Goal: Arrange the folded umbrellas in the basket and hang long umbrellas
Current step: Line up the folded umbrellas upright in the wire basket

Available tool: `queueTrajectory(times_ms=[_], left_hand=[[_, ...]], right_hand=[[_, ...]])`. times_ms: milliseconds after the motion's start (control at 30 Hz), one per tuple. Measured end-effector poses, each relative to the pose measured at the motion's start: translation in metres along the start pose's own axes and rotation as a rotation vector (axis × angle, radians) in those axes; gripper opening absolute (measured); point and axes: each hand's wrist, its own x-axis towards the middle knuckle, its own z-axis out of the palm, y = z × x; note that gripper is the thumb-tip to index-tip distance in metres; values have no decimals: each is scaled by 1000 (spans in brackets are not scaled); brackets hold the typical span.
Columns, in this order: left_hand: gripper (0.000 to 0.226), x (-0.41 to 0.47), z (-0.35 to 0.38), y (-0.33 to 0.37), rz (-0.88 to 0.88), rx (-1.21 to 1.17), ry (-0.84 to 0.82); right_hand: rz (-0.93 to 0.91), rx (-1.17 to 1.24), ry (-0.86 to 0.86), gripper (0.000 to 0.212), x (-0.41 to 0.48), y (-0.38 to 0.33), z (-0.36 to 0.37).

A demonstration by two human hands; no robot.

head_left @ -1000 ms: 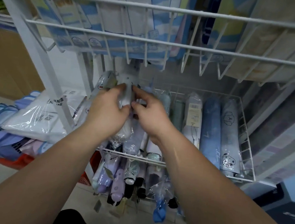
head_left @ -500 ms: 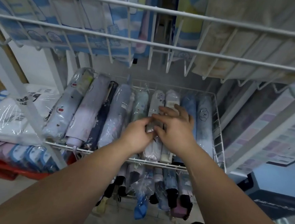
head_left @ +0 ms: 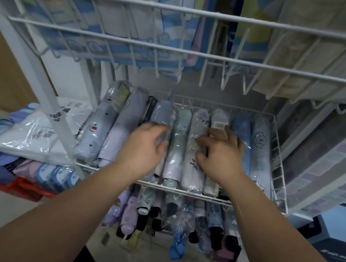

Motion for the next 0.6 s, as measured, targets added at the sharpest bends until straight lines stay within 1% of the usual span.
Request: queueTrajectory(times_ms=[67,100,133,233,300,333,400,433,533,600], left_hand=[[37,6,-24,-22,-20,138,171],[40,8,-35,-33,-44,204,218],[45,11,-44,-41,-90,266,219],[58,13,-54,-58,-288,390,80],[60,13,-52,-66,-392,391,11],[62,14,-50,-69,-423,378,-5],[64,17,-50,-75,-459,351,-12],[64,18,-51,-77,-466,337,-7],[58,20,-56,-81,-465,291,31],[53,19,-59,-81,-435,263,61]], right_hand=[[-37,96,101,46,7,-24,1],[-68,159,126,48,12,-37,3],[-101,219,120,49,18,-52,6],[-165,356,2,53,37,-93,22],[-193,363,-101,54,45,-114,33],[-199,320,-142,53,47,-120,39],[-182,193,-181,54,46,-125,49],[-176,168,-183,56,44,-125,52],[-216,202,-173,65,39,-121,56],[-235,213,-205,70,37,-117,56]])
